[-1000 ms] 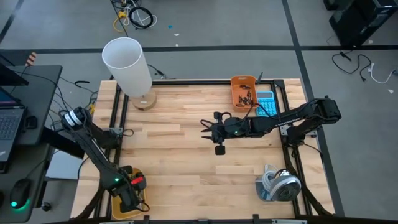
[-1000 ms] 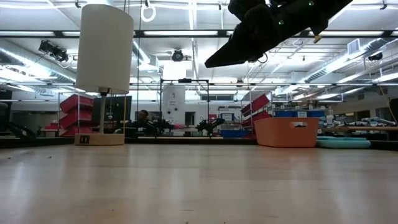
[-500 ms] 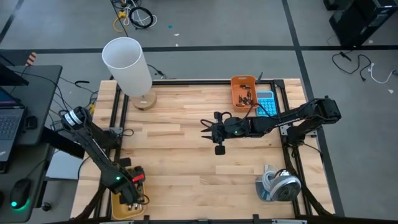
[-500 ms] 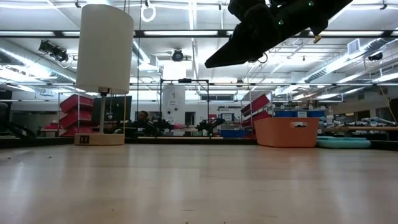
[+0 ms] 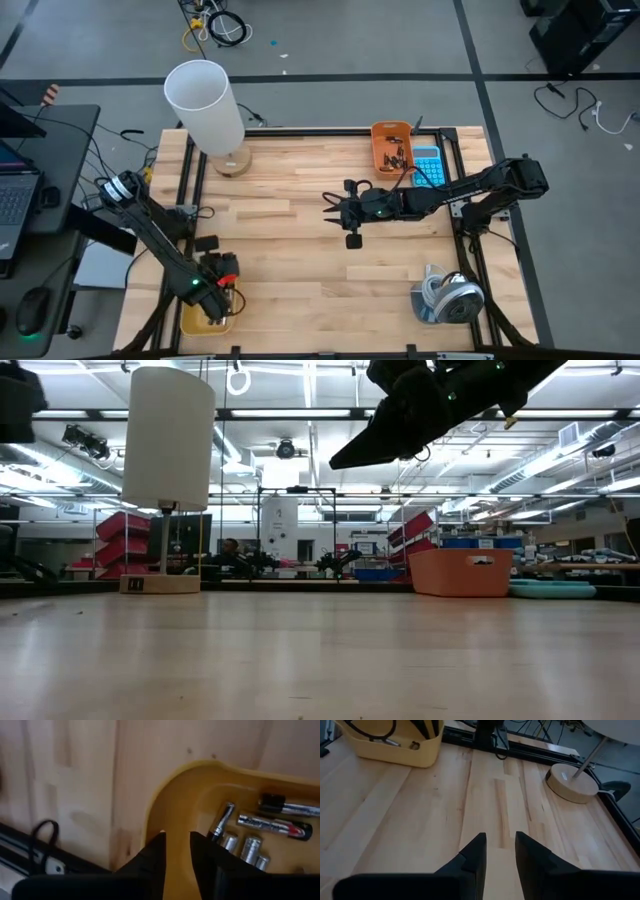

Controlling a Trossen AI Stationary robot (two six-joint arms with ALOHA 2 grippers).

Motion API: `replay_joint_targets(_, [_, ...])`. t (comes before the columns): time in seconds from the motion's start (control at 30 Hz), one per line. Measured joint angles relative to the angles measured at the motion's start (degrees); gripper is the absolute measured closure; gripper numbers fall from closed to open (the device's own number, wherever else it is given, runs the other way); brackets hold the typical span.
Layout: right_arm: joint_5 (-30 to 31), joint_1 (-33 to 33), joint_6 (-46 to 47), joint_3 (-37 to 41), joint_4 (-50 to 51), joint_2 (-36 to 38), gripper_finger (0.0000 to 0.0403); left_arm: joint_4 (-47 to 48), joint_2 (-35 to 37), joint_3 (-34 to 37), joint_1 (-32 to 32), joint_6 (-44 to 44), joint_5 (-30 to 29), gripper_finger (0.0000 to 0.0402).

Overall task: Sort batteries
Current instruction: Move the yellow bin to the bottom left of the table, then move the orange bin to the right side of the yellow bin

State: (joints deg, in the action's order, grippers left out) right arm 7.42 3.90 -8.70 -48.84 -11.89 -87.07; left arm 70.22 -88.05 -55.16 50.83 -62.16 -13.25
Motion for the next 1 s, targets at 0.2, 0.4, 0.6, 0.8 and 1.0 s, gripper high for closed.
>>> replay_joint_targets(0.2, [0.0,0.0,0.0,0.0,0.0,0.0,0.0316,0.1,0.0,0.0,-5.0,5.0,-6.1,0.0323])
replay_joint_targets(0.4, [0.0,0.0,0.0,0.0,0.0,0.0,0.0314,2.2,0.0,0.1,-9.2,9.5,-6.4,0.0329])
replay_joint_targets(0.6, [2.0,0.0,0.0,0.0,0.0,0.0,0.0315,8.3,0.0,0.1,-11.1,9.4,-8.6,0.0334])
replay_joint_targets(0.8, [23.7,-0.3,3.8,0.0,2.5,0.0,0.0319,10.4,0.1,0.1,-11.2,9.5,-11.6,0.0335])
replay_joint_targets(1.0, [35.2,-8.2,22.9,-4.9,15.1,0.5,0.0366,10.3,1.8,0.1,-11.0,7.2,-15.0,0.0335])
